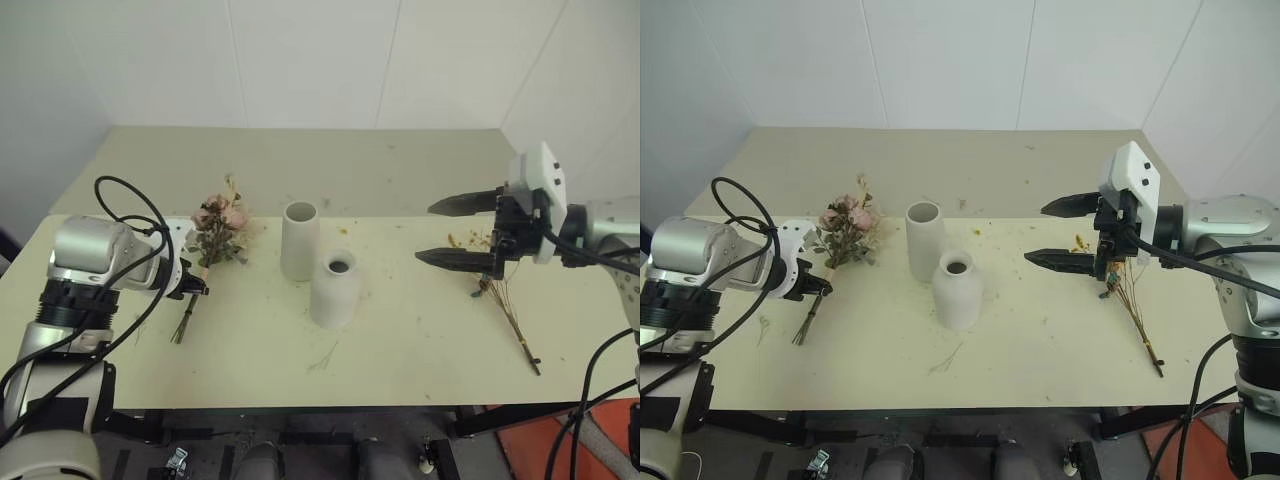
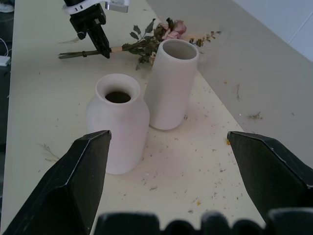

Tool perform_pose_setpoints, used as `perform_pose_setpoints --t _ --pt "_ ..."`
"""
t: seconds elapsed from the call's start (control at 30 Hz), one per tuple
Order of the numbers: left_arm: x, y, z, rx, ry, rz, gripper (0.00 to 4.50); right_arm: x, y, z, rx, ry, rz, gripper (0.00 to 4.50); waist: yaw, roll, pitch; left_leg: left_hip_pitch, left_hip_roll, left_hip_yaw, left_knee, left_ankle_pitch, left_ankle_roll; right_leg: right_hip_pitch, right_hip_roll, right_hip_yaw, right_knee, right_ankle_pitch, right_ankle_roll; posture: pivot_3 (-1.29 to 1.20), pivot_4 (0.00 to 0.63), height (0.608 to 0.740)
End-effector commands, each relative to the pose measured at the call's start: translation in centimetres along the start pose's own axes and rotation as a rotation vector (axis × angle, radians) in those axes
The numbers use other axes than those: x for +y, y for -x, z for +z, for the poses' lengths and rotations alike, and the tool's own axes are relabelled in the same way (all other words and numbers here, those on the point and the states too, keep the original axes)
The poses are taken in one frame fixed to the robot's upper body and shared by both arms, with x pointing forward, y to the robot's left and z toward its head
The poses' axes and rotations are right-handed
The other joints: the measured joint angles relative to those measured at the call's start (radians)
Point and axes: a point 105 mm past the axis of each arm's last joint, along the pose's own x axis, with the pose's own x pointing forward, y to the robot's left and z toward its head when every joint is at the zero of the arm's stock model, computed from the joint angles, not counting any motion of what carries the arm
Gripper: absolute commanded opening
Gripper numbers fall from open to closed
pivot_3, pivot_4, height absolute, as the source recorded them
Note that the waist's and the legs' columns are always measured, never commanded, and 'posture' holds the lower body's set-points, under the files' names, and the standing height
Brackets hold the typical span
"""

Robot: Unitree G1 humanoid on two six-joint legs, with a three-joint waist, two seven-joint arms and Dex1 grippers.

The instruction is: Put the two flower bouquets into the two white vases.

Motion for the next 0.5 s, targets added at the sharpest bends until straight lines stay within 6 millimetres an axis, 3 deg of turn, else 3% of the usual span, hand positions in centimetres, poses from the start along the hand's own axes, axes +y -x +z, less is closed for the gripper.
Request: perform_pose_setpoints --t 0.03,0.1,0.23,0.5 --pt "1.7 2.9 3.1 -0.248 0.024 0.052 0.02 0.5 -0.2 0.8 -0.028 0.034 0.004 4.50 0.000 0.000 0.000 0.000 0.000 0.000 0.000 0.000 0.000 0.000 0.000 0.000 0.000 0.000 0.000 0.00 0.150 0.740" --pt "1.7 4.4 5.1 -0.456 0.032 0.022 0.02 0.7 -0.3 0.6 -0.035 0.030 0.005 4.50 0.001 0.000 0.000 0.000 0.000 0.000 0.000 0.000 0.000 0.000 0.000 0.000 0.000 0.000 0.000 0.00 0.150 0.740" --pt "-0.1 8.8 8.6 -0.902 0.017 -0.156 0.02 1.0 -1.0 0.4 -0.053 0.024 -0.002 4.50 0.008 0.000 0.000 -0.001 0.000 0.000 0.001 0.000 0.000 0.000 -0.001 -0.001 0.000 0.001 0.000 0.00 0.150 0.740" --pt "-5.5 13.1 12.7 -1.191 -0.111 -0.553 0.02 1.4 -1.9 0.6 -0.093 0.024 -0.021 4.50 0.013 0.000 0.000 -0.001 -0.001 0.000 0.001 0.000 0.000 0.001 -0.002 -0.002 -0.001 0.001 0.001 0.00 0.150 0.740"
